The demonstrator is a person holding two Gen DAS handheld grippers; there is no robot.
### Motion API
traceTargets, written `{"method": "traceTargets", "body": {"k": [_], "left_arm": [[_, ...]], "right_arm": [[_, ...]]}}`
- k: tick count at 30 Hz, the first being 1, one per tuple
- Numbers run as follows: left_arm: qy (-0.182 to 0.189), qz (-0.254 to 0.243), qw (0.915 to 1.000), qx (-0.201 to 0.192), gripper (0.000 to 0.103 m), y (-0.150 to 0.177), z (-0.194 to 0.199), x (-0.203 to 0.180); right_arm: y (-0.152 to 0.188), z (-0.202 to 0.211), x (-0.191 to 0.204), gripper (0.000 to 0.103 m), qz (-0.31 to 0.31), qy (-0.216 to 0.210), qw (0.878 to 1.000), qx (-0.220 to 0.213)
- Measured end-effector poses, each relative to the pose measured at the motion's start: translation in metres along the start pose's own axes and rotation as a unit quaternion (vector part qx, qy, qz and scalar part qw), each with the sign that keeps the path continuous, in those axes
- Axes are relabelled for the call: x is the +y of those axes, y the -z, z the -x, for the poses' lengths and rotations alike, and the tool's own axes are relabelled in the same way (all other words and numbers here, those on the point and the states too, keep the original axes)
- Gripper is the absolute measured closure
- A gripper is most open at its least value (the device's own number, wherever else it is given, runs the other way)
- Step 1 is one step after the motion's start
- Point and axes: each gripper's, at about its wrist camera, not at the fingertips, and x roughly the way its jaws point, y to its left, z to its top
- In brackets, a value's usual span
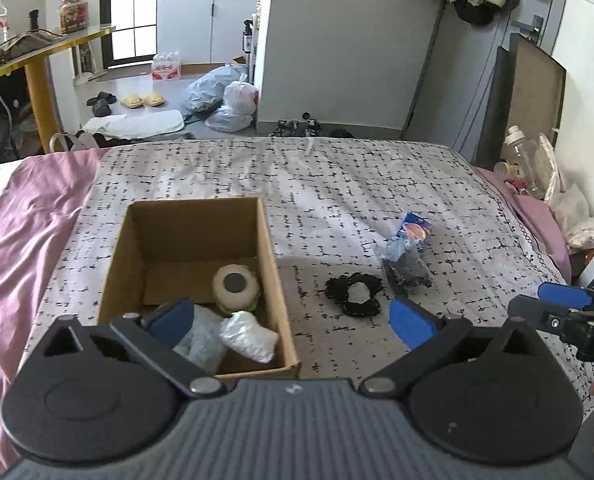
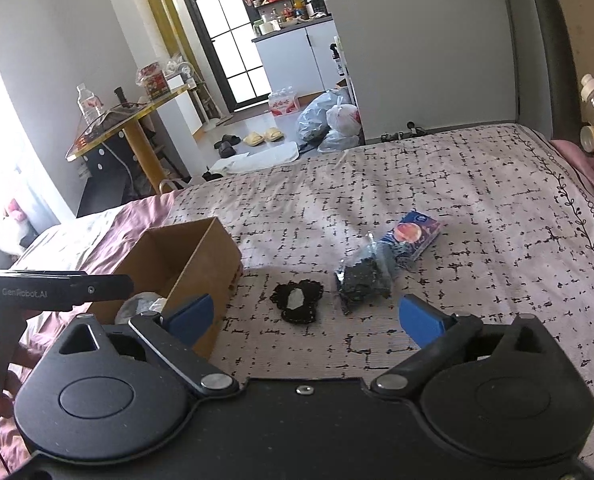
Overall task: Organize soft objects
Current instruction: 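Move the left tool to the black scrunchie while the right tool approaches the clear bag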
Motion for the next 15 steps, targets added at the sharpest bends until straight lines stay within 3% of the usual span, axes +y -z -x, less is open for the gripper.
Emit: {"method": "traceTargets", "body": {"k": [15], "left_arm": [[0.008,-0.018,0.9997,0.012,0.000,-0.010,-0.036,-0.036]], "right_arm": [[0.004,-0.019,-0.044,0.004,-0.033,0.007,0.999,0.007]]}}
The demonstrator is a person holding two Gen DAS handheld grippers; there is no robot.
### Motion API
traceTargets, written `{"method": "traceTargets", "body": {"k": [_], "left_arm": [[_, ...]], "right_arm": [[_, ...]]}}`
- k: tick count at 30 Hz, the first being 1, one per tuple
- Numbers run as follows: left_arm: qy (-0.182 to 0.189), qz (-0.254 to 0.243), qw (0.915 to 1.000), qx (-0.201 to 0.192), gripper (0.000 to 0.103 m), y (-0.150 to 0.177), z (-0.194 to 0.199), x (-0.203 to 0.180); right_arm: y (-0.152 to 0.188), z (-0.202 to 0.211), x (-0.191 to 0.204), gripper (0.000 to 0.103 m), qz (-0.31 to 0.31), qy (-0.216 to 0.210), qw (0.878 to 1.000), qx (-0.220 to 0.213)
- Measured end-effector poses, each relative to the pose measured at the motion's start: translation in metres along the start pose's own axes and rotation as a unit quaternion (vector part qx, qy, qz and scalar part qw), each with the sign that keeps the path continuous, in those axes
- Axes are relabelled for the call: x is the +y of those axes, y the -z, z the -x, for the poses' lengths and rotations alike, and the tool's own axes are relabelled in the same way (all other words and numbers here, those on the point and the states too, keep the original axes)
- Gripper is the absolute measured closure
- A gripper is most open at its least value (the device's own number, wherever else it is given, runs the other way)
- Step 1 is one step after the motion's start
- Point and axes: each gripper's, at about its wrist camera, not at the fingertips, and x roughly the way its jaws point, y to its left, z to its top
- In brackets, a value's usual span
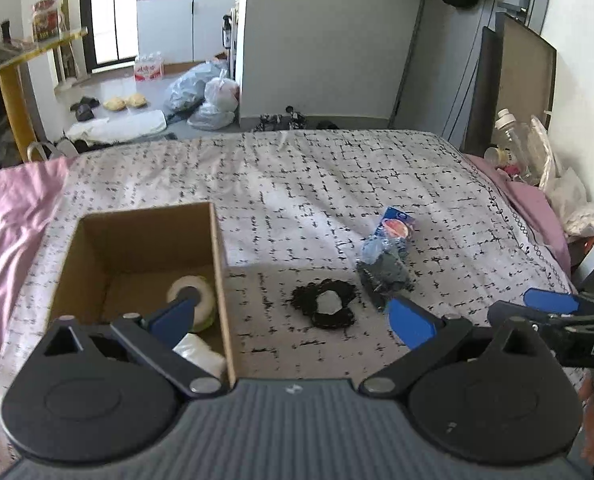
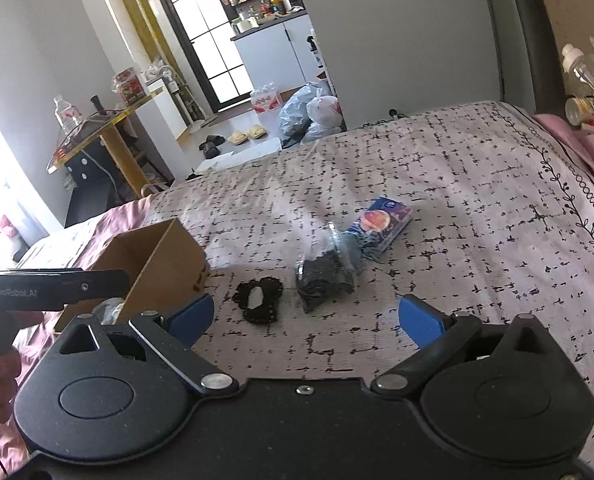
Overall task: Organize soft objects
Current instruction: 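Move the left tool to the black scrunchie while the right tool approaches the clear bag, then close the left tool on the scrunchie while the right tool grasps the clear bag of black items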
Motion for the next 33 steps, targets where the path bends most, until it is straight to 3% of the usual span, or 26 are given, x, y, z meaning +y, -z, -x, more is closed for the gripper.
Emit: {"method": "traceTargets", "body": {"k": [9,13,25,33], "left_arm": [[0.012,0.007,0.9998,0.011,0.001,-0.007,-0.033,-0.016],[0.013,0.003,0.9997,0.020,0.003,-0.009,-0.052,-0.025],[0.002,0.013,0.9979,0.063,0.031,-0.002,-0.110,-0.035],[-0.010,0.001,0.9965,0.083,0.033,0.001,-0.144,-0.043]], "right_arm": [[-0.004,-0.020,-0.023,0.011,-0.017,-0.003,1.000,0.008],[-0.006,-0.031,-0.031,0.019,-0.021,-0.007,1.000,0.010],[-0.018,-0.069,-0.060,0.031,-0.048,-0.017,0.998,0.030],[-0.021,-0.096,-0.068,0.032,-0.079,-0.035,0.995,0.046]]}}
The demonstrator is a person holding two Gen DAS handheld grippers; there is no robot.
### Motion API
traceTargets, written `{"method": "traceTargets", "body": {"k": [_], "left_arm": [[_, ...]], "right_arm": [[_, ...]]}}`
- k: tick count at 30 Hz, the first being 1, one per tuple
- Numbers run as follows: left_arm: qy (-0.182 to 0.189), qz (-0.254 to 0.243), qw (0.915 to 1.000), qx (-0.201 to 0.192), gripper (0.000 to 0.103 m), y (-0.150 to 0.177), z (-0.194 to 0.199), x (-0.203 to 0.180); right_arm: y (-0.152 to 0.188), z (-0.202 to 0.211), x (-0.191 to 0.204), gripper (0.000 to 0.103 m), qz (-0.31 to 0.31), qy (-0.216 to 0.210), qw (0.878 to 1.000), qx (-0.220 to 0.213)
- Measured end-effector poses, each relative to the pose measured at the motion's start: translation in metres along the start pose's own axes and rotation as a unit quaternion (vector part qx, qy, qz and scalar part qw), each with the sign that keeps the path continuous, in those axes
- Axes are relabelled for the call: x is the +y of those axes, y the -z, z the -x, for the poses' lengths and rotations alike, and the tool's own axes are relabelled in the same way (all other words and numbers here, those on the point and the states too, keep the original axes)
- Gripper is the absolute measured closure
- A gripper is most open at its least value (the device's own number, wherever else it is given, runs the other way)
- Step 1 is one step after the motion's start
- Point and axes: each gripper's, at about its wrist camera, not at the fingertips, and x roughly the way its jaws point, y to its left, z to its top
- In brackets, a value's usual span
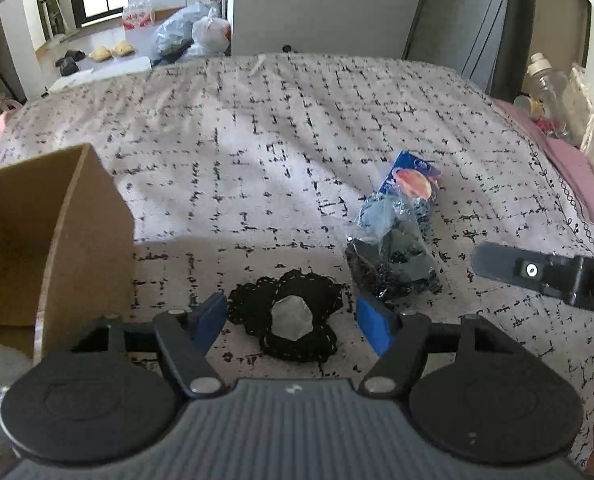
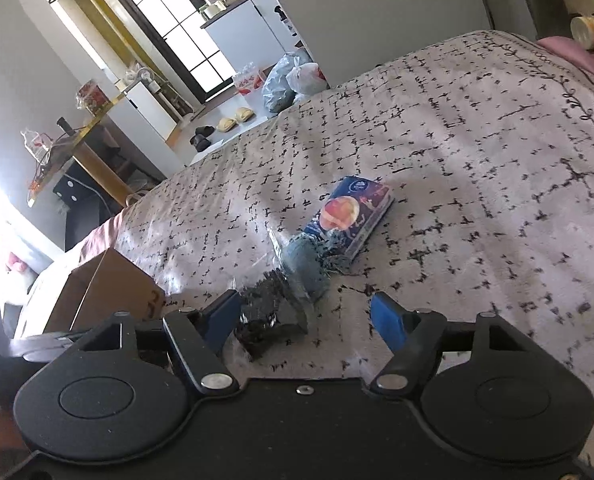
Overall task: Organize soft objects
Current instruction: 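Close the left tool on the scrunchie while the right tool grasps the clear bag of black items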
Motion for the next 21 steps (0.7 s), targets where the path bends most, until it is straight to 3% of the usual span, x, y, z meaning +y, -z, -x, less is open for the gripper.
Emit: {"method": "traceTargets", "body": {"k": [6,9,16,20,21], "left_arm": [[-0.003,-0.005,0.9999,0.013,0.039,0.002,-0.021,-0.002],[-0.010,-0.002,0.9999,0.010,0.046,0.004,-0.026,0.000],[-0.009,0.035,0.9993,-0.003,0.068,-0.001,-0.028,0.011],[-0.005,0.046,0.9989,-0.009,0.077,0.000,-0.023,0.015],[-0.003,0.044,0.9990,-0.010,0.078,0.001,-0.021,0.015]], "right_arm": [[-0.003,-0.019,0.003,0.033,-0.002,-0.008,1.000,0.012],[-0.002,-0.029,0.005,0.039,-0.003,-0.007,1.000,0.024],[0.000,-0.041,0.012,0.043,-0.016,-0.012,0.999,0.032],[0.000,-0.048,0.015,0.071,-0.032,-0.017,0.998,0.044],[-0.001,-0.048,0.015,0.073,-0.040,-0.021,0.998,0.044]]}}
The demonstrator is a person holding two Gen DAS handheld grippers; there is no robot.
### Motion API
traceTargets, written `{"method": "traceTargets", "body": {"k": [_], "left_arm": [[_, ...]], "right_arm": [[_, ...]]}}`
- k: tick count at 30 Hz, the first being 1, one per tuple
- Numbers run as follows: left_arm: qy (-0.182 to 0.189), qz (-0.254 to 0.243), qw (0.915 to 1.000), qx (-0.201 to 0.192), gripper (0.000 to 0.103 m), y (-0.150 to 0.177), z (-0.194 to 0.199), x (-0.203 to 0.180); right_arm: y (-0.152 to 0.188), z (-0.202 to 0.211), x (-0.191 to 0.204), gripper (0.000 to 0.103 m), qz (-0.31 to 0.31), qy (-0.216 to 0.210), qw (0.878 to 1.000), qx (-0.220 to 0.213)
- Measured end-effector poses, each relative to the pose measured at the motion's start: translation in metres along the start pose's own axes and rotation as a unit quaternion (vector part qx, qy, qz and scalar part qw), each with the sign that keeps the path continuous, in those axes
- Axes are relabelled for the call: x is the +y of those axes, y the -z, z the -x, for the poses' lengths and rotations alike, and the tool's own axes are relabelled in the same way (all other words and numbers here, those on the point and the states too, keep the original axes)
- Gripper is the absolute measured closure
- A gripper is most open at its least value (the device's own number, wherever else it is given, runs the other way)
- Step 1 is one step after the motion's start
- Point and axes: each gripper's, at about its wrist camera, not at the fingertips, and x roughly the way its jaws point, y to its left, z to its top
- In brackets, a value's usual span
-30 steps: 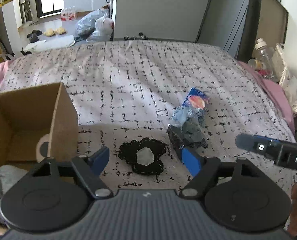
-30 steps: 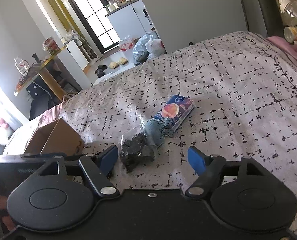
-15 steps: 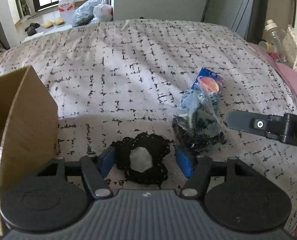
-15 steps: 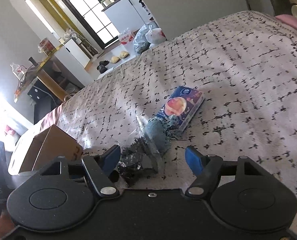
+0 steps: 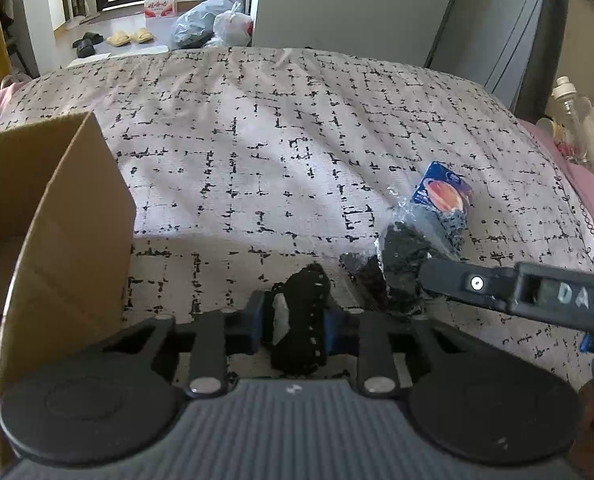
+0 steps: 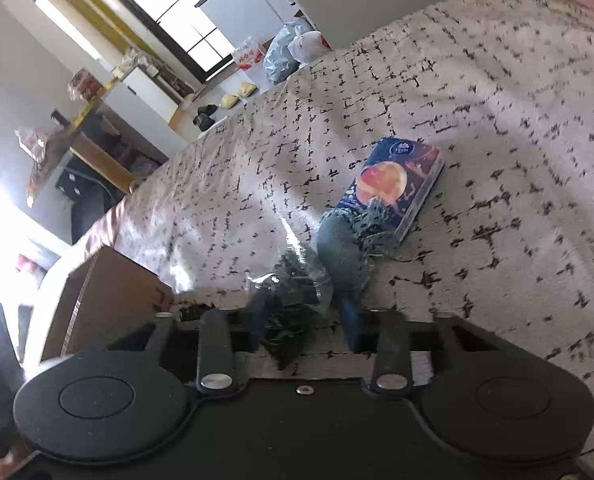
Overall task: Organize soft objects
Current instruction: 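Close the left tool on the scrunchie while the right tool grasps the clear bag of black items, then carry the scrunchie with the left tool while the right tool carries the clear bag to the box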
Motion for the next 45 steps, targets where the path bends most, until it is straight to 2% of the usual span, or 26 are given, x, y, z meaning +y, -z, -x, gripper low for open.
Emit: {"method": "traceTargets", "body": {"k": [5,23,45], "left_arm": [[0.010,-0.002,0.9999,-0.008,0.083,0.002,0.012,0.001],[0.043,-0.006,0.9972,-0.060,0.084,0.012,0.089,0.009],[0.052,0.008,0.9892,-0.137,0.084,0.015,0.175,0.054]], "right_arm": [[0.001,0.012,0.008,0.078,0.009,0.014,1.000,-0.003],[0.027,0.084,0.045,0.080,0.033,0.048,0.997,-0.054],[0.045,0.120,0.118,0.080,0.093,0.056,0.989,-0.096]]}}
